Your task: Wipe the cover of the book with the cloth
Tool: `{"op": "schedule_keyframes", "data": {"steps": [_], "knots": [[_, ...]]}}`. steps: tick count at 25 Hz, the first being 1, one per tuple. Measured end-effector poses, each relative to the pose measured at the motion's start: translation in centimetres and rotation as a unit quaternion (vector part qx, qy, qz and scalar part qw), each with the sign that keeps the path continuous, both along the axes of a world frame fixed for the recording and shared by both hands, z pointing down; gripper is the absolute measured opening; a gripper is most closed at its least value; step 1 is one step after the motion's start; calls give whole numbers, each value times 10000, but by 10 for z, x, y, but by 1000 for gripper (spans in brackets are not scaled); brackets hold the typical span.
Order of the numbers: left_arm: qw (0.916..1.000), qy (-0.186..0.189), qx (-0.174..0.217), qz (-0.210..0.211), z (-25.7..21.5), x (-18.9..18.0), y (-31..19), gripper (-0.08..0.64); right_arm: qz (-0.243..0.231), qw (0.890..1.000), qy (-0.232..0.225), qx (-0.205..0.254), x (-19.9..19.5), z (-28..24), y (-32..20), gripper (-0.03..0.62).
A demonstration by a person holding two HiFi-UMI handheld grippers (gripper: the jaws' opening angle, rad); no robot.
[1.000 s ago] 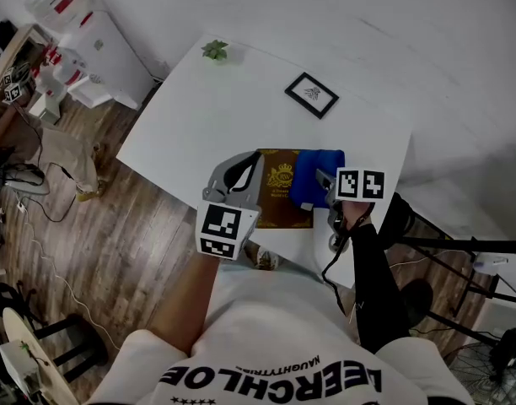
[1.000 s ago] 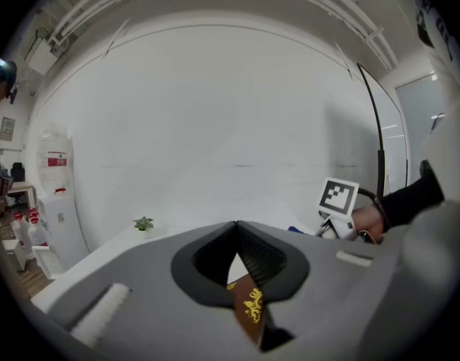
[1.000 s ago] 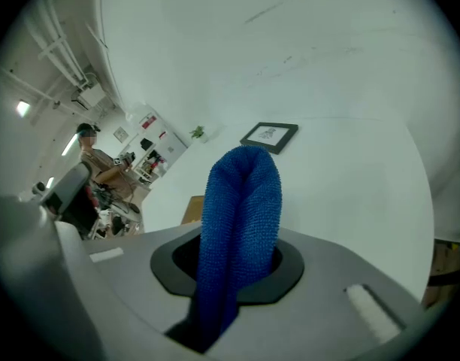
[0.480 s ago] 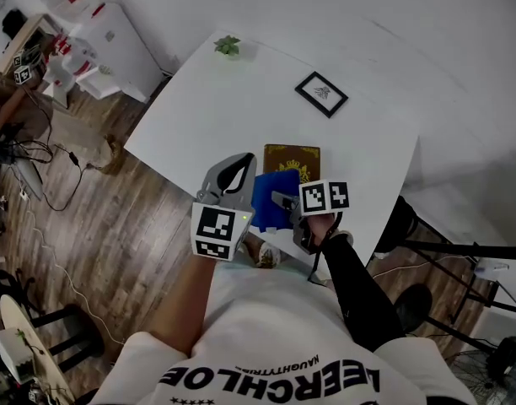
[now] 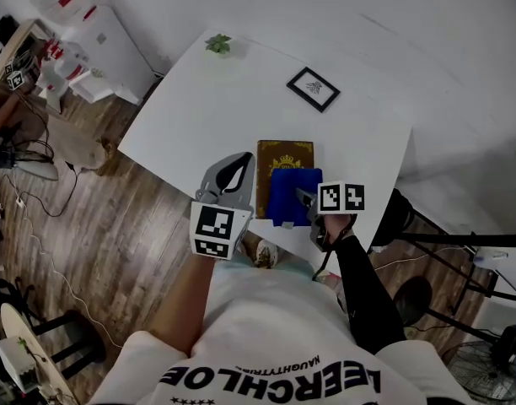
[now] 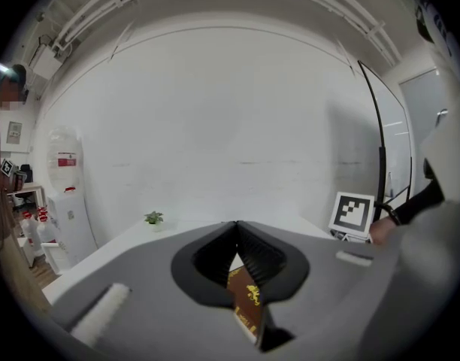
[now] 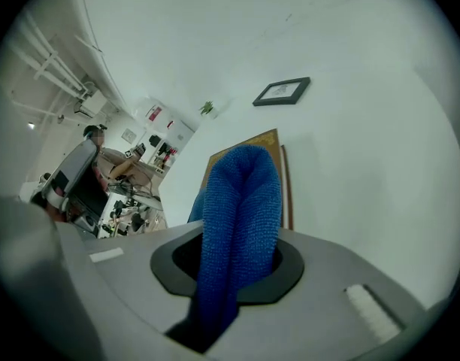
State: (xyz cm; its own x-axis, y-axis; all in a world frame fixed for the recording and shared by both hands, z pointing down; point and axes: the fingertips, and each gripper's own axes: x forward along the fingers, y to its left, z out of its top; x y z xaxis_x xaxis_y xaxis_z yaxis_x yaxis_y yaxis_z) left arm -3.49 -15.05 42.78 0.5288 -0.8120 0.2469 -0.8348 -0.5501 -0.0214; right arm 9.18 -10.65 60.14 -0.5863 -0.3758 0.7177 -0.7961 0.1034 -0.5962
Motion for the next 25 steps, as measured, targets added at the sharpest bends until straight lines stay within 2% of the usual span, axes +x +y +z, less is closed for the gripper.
{"op": "schedule_keyframes", "data": {"steps": [6, 9, 12, 15, 18, 22, 25], "knots": [[9999, 54, 5, 158, -1, 15, 0, 57, 469, 9975, 527, 34, 62, 3, 5, 61], [9998, 48, 14, 209, -1, 20, 0, 57, 508, 9968, 604, 100, 71, -4, 4, 61], [9998, 41, 34, 213, -2, 20, 0, 57, 378, 9987, 107, 314, 53, -29, -2, 61], [9999, 27, 32, 136, -3, 13, -2, 57, 250, 9969, -565, 493, 20, -56, -19, 61], [10000, 16, 32, 9, -3, 2, -3, 57, 54, 9933, -1030, 521, -18, -71, -36, 61], [9997, -39, 7, -242, 4, -21, -6, 57, -203, 9902, -1301, 457, -65, -70, -52, 61], [9992, -96, -44, -382, 6, -32, -6, 57, -258, 9931, -1124, 235, -81, -48, -57, 61]]}}
